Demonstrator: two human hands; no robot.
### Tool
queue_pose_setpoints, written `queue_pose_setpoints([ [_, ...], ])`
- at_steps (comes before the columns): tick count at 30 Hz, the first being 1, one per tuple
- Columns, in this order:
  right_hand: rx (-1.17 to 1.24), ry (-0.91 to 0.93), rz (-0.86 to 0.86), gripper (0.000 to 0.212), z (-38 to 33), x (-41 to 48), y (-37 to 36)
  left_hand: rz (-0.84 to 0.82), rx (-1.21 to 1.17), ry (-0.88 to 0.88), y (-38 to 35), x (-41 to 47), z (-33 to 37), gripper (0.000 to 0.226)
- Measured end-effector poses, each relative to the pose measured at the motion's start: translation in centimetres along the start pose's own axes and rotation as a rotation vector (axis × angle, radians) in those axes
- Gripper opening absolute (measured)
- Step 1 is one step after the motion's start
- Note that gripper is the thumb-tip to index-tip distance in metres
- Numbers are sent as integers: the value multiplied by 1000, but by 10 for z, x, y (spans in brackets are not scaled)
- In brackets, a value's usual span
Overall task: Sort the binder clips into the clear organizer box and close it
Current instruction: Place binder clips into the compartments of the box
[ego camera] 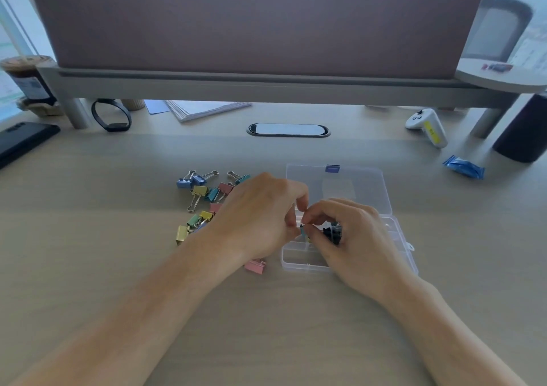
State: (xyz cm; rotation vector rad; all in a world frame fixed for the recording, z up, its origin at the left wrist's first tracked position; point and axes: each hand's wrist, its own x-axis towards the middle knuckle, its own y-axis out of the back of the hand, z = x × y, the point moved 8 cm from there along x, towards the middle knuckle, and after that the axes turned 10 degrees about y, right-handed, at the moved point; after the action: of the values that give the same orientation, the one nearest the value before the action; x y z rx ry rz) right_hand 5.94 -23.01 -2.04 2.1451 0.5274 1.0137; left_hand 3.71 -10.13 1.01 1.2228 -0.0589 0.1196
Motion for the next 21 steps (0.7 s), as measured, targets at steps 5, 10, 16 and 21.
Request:
queue_pose_setpoints([
  [5, 15, -12, -14, 18, -2, -1, 1, 2, 113, -40, 0, 6, 9, 25],
  [10, 25, -17, -17, 20, -1, -1, 1, -1, 144, -47, -1, 7, 11, 21],
  [16, 31, -16, -18, 20, -2, -4, 1, -47, 43, -23, -3, 6, 4, 32],
  [21, -9, 15, -42, 18, -3, -4, -2, -115, 7, 42, -1, 15, -6, 30],
])
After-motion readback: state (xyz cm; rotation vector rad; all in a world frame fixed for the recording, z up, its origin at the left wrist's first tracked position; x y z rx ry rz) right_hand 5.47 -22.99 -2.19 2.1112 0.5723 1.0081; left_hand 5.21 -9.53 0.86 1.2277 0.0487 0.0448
